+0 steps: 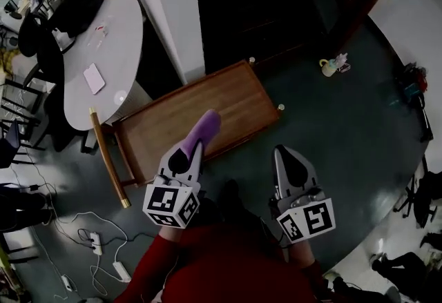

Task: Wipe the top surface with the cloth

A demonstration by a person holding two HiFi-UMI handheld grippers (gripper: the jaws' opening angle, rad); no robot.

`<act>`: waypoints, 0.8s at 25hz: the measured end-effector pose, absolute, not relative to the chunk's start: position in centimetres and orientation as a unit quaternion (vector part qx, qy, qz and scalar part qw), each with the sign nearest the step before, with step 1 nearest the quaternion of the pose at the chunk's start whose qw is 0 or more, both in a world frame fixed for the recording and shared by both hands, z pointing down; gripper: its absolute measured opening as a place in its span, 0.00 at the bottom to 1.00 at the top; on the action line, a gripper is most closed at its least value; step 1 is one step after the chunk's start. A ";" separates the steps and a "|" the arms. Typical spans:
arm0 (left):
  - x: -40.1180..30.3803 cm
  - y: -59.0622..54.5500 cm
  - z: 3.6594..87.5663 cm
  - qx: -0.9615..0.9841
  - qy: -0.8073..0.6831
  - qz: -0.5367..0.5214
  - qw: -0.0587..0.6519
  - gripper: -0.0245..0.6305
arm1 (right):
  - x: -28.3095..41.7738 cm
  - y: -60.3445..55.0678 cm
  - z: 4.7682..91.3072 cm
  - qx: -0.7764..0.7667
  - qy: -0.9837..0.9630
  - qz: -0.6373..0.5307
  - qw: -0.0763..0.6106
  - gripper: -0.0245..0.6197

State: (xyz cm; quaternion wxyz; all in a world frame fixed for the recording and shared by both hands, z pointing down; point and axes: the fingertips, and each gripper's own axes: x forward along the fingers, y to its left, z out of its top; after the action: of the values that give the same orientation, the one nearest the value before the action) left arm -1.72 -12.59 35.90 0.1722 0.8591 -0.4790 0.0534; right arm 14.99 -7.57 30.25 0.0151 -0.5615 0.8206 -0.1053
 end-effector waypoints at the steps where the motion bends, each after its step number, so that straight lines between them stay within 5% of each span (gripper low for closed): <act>1: -1.6 -13.0 35.8 0.855 -0.485 0.053 0.173 0.15 | 15.2 -8.2 30.2 -0.555 0.826 -0.103 0.015 0.06; 20: -2.6 -18.5 38.2 0.849 -0.484 0.054 0.204 0.15 | 12.9 -15.4 29.5 -0.533 0.842 -0.080 0.014 0.06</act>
State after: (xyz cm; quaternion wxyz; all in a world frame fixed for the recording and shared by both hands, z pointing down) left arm -2.57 -18.50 38.22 0.2041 0.8491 -0.4842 0.0539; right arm 12.93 -15.39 29.48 0.0138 -0.5327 0.8424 -0.0801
